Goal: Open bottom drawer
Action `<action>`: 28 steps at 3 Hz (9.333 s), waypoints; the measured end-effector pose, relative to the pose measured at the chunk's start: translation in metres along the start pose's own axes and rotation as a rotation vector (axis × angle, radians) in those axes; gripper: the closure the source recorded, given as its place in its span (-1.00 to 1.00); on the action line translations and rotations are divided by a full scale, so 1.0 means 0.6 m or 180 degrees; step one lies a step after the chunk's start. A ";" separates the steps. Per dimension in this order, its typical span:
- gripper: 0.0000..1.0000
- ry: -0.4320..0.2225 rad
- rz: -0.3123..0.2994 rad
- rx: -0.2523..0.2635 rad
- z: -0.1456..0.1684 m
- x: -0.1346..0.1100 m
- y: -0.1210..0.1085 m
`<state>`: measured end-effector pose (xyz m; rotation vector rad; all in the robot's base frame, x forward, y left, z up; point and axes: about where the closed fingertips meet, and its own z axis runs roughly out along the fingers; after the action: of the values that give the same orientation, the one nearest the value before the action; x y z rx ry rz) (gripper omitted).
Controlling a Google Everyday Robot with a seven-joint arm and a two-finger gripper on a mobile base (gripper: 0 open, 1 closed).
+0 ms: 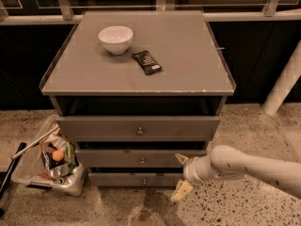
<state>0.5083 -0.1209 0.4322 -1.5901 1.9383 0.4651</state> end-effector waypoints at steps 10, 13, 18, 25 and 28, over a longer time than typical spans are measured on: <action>-1.00 -0.0306 -0.0660 0.0178 0.202 0.228 0.005; -1.00 -0.0203 -0.0663 0.0228 0.231 0.227 -0.008; -1.00 -0.0266 -0.0442 0.0191 0.335 0.254 -0.093; 1.00 -0.0330 -0.0567 0.0166 0.352 0.237 -0.083; -0.31 -0.0354 -0.0568 0.0251 0.333 0.236 -0.082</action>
Offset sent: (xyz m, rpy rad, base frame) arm 0.0134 -0.0386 -0.0736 -0.1387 -0.1257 -0.0174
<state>0.5823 -0.1203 0.1938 -1.6332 1.6946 0.3898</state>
